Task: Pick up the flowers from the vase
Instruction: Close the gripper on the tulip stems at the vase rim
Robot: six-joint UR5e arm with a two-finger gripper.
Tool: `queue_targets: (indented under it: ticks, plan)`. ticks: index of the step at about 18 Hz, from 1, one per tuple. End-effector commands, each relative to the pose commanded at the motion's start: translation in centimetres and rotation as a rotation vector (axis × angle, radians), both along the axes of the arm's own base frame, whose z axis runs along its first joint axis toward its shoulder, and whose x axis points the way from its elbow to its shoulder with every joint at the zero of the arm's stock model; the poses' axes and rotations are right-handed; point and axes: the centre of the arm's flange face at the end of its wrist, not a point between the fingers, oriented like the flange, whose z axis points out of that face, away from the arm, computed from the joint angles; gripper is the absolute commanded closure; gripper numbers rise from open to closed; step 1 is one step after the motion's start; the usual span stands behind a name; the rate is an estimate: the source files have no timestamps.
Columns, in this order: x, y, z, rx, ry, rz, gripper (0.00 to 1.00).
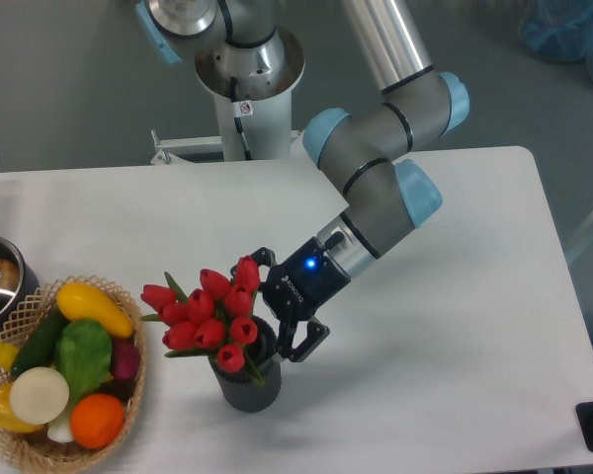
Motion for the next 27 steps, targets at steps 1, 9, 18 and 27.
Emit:
queue_targets:
  ticks: [1,9,18,27]
  plan:
    - [0.1,0.1,0.0,0.001,0.002,-0.003,0.0]
    - [0.5,0.8,0.0,0.023,0.035,-0.025,0.0]
    - [0.3,1.2,-0.1,0.028,0.04,-0.031,0.11]
    - [0.1,1.2,0.0,0.032,0.046,-0.029,0.28]
